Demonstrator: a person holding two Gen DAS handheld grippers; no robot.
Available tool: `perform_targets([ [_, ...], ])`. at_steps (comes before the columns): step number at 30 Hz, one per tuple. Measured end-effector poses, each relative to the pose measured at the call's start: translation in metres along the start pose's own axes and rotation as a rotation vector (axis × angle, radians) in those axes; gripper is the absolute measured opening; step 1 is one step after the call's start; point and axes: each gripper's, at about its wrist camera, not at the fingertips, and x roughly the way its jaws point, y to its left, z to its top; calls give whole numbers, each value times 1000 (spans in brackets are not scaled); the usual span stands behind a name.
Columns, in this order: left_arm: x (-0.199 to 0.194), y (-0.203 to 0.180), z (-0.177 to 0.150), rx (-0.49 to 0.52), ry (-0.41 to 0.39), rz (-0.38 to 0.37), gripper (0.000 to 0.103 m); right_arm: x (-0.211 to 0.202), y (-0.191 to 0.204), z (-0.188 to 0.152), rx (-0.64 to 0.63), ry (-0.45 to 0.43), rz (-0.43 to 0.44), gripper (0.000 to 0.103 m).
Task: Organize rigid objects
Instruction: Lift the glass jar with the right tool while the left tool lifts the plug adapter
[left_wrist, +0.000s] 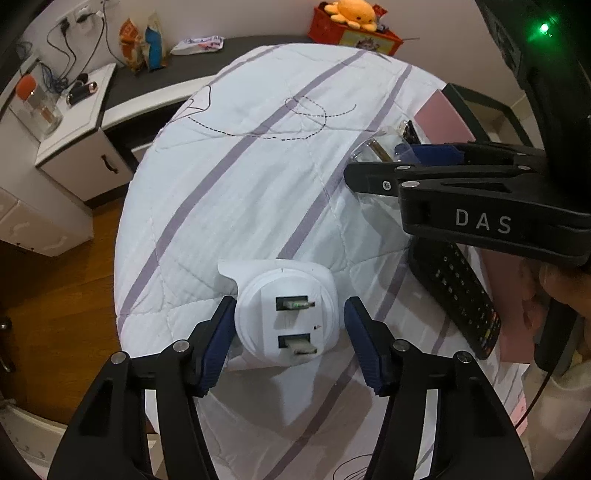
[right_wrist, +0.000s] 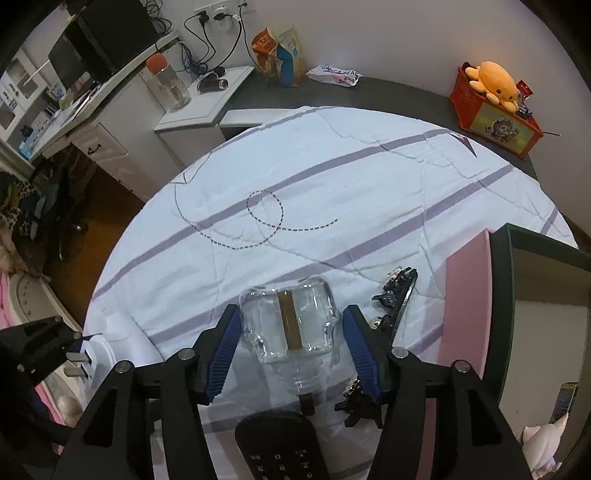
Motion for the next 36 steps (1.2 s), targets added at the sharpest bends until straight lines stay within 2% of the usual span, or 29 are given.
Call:
perform_targets([
  [9, 1, 3, 4, -88, 12, 27, 53, 2, -3, -2, 16, -6, 12, 59],
  [11, 2, 1, 3, -98, 9, 46, 53, 1, -3, -3, 15, -4, -3, 51],
  [14, 2, -2, 3, -95, 11, 72, 52, 0, -6, -2, 32, -5, 12, 51],
  [19, 1, 0, 4, -110, 18, 80, 47, -5, -5, -5, 27, 0, 24, 51],
  [24, 1, -2, 5, -105, 29, 85, 47, -8, -5, -6, 26, 2, 30, 51],
  [36, -5, 0, 3, -129, 47, 32, 46, -22, -5, -10, 24, 1, 27, 51],
])
